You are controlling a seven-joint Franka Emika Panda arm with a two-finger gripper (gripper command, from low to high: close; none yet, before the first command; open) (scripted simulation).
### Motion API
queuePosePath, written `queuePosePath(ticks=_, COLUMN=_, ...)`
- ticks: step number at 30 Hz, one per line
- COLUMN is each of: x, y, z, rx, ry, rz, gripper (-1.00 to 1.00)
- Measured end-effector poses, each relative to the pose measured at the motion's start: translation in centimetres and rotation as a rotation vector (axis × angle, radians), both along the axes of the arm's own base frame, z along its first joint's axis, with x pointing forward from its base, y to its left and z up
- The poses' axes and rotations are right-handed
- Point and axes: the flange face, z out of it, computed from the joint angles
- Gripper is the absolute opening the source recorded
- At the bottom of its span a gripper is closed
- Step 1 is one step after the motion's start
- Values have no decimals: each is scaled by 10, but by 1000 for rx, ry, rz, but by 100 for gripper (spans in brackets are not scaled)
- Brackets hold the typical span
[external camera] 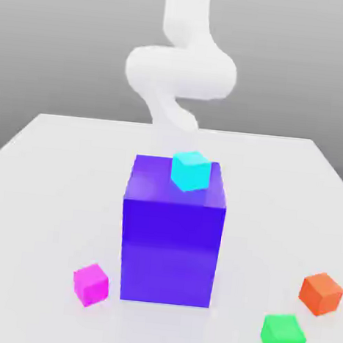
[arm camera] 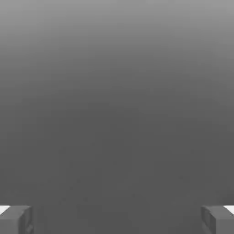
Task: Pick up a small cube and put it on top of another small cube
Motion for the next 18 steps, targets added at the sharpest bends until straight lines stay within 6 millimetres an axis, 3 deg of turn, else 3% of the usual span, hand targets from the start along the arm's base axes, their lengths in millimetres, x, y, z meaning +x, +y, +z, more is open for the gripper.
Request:
queuePosePath(ticks=9, x=59, y=-32, z=-27, rx=-621, ry=51, rz=238, gripper=0)
queuePosePath(ticks=18, x=112, y=-45, z=-75, rx=-1241, ry=193, rz=600, gripper=0)
